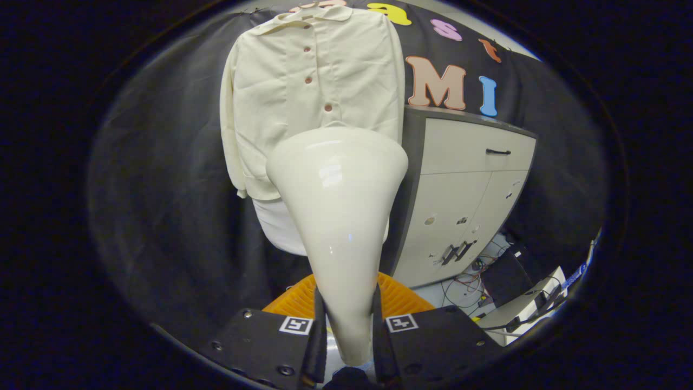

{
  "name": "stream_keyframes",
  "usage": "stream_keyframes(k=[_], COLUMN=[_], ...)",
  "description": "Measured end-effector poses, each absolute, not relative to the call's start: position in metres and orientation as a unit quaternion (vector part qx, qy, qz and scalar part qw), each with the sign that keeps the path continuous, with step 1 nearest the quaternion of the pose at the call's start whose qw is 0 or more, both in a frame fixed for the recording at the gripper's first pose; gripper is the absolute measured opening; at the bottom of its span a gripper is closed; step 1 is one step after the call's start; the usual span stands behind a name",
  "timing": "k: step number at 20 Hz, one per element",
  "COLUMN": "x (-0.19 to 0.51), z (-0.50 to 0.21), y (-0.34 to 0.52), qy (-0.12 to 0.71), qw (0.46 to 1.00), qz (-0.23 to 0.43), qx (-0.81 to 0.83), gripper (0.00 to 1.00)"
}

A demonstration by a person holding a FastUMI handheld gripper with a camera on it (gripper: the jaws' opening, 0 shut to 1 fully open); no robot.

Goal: Iron the clothes twice with a garment steamer, once on the left side and once on the right side.

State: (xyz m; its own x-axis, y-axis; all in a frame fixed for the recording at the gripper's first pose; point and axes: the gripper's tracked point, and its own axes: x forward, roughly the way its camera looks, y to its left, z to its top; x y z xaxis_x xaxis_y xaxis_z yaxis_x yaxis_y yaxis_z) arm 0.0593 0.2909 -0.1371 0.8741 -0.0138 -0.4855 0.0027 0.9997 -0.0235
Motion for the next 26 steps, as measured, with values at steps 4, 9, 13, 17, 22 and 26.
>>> stream_keyframes(k=[4,9,13,17,22,26], x=[0.060,0.064,0.067,0.066,0.063,0.044], z=[-0.087,-0.024,0.019,0.059,0.078,0.084], y=[0.295,0.289,0.280,0.269,0.253,0.244], qy=[0.210,0.156,0.121,0.084,0.061,0.062], qw=[0.978,0.987,0.992,0.996,0.998,0.998], qz=[0.005,0.008,0.003,0.003,0.016,0.014], qx=[-0.017,-0.026,-0.021,-0.014,-0.021,-0.020], gripper=[0.35,0.35,0.34,0.34,0.34,0.34])
